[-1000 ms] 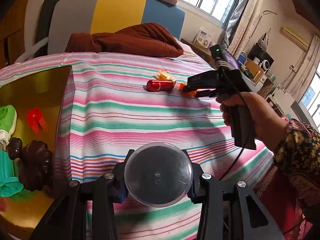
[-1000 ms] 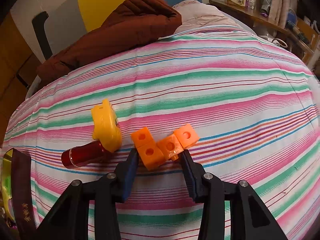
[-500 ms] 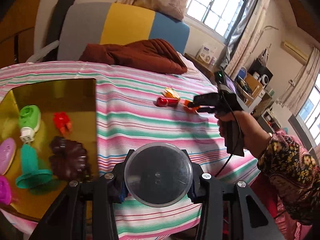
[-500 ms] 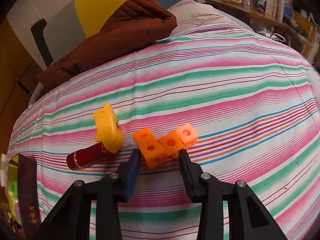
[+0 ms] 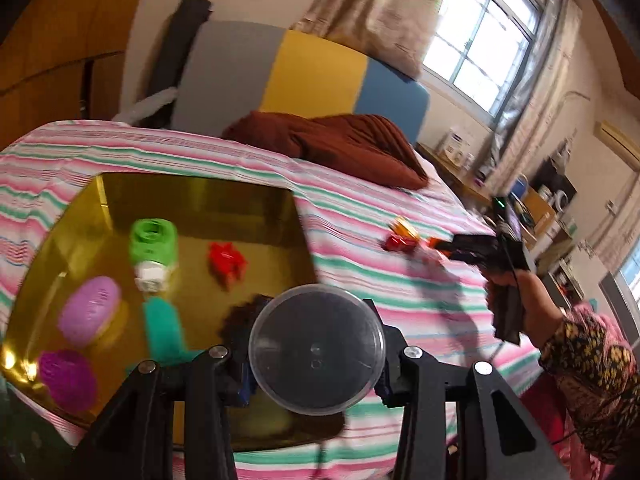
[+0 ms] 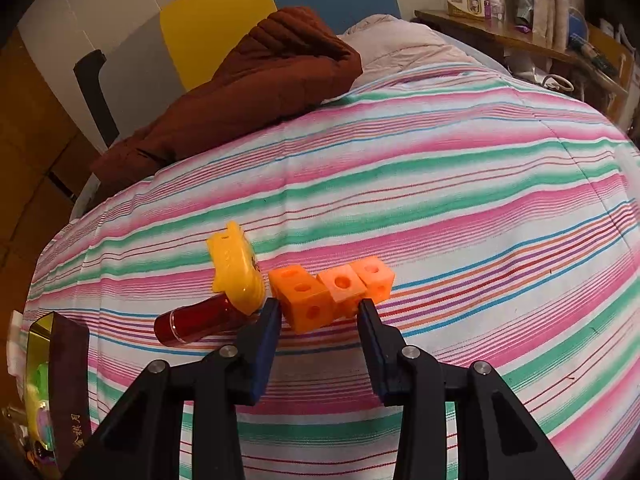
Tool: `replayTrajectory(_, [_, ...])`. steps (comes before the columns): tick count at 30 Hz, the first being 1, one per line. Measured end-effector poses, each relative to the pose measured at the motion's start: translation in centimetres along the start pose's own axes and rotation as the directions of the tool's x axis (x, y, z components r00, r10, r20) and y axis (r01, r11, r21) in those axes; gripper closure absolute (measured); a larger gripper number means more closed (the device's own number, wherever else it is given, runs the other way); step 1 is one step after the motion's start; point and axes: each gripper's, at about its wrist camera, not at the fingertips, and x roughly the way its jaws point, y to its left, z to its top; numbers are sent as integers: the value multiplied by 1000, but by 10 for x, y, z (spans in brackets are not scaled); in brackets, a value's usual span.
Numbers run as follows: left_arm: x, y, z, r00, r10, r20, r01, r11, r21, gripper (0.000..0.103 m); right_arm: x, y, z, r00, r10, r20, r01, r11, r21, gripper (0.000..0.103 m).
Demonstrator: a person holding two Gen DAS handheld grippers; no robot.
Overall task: Organize rigid objects
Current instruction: 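Lower the black cylinder into the gold tray and open the left gripper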
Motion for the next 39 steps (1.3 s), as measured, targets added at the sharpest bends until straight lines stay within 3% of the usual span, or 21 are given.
replayTrajectory(6, [-14, 47, 20, 994, 97, 43, -94, 994, -60, 59, -5, 7, 3, 999, 11, 45, -10, 1000, -19, 63])
replayTrajectory(13, [-10, 95, 32, 984, 179, 12, -176, 975, -133, 59, -6, 7, 2, 998, 15, 57, -14, 1000, -15, 63])
replayTrajectory(20, [7, 122, 46, 980, 197, -22, -198, 960, -200, 59, -17, 15, 4, 992, 16, 122, -9, 998, -56, 63])
replayTrajectory(31, [55, 153, 70, 952, 275, -131, -299, 929, -217, 59, -21, 30, 2, 989, 13, 150, 6, 992, -128, 63])
replayTrajectory(36, [75, 169, 72, 944, 259, -203, -308, 913, -267, 59, -22, 33, 2, 988, 14, 157, 7, 991, -137, 63])
replayTrajectory(39, [79, 172, 74, 941, 272, -204, -321, 908, -269, 59, -23, 36, 2, 987, 18, 162, 6, 989, -146, 63])
